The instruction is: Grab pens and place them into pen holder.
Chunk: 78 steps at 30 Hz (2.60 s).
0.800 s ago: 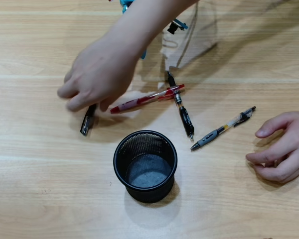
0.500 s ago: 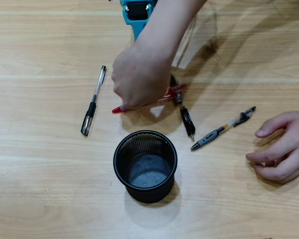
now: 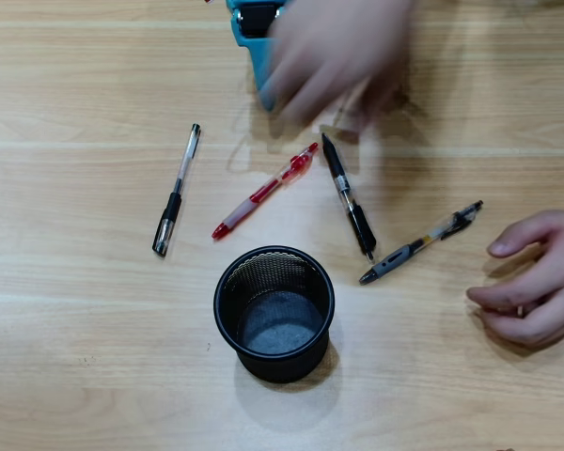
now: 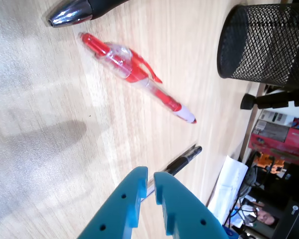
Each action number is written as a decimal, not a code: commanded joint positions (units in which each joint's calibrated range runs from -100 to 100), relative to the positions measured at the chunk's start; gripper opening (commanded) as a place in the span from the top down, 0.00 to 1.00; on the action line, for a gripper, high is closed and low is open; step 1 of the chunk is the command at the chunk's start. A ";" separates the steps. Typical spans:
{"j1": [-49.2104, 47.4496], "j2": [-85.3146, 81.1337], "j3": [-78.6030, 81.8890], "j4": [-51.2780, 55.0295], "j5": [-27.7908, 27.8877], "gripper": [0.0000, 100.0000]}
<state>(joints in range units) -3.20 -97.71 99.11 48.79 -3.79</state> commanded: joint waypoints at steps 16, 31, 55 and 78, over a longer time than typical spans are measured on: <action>0.62 -0.69 -0.37 0.33 -0.20 0.98; 0.62 -0.69 -0.37 0.33 -0.20 0.98; 0.07 -0.61 -5.06 -13.02 -0.25 0.97; 0.16 10.31 -13.26 -12.33 -16.81 0.97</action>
<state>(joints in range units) -3.02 -92.71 92.19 36.94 -16.31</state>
